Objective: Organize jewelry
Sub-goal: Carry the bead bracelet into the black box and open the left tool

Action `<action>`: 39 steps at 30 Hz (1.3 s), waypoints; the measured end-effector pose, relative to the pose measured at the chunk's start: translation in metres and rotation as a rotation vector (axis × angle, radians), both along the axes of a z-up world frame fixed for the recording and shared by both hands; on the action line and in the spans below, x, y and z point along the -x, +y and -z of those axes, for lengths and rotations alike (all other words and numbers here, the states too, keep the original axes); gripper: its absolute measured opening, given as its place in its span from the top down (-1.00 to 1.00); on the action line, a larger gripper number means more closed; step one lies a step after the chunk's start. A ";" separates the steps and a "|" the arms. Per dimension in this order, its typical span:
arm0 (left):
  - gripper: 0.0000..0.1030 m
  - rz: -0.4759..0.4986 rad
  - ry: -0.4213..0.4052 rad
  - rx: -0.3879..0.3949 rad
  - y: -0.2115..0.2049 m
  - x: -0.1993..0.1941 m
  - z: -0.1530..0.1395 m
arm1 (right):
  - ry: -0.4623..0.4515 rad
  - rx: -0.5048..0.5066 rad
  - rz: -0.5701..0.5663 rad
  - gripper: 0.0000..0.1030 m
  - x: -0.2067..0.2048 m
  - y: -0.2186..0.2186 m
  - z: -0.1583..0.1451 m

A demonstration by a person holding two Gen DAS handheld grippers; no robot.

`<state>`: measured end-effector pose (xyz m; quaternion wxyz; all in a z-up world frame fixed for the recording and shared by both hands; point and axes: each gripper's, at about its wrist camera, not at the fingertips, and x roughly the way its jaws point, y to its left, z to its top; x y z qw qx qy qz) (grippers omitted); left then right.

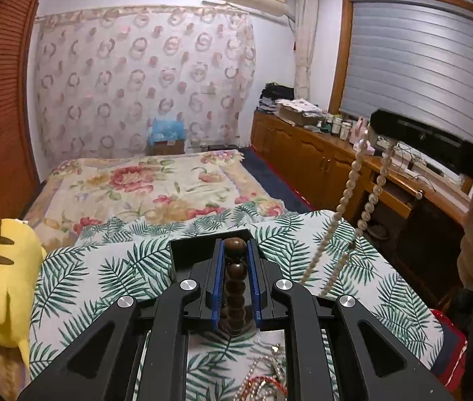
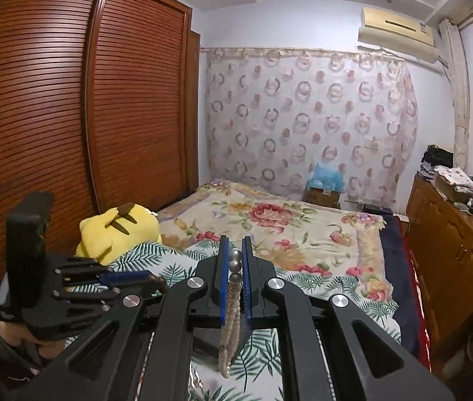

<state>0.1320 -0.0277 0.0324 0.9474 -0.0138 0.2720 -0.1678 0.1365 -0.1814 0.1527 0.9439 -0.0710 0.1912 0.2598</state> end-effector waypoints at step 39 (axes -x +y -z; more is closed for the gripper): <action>0.55 -0.043 0.120 -0.020 0.009 -0.013 0.051 | 0.269 0.064 -0.027 0.83 -0.076 0.042 0.103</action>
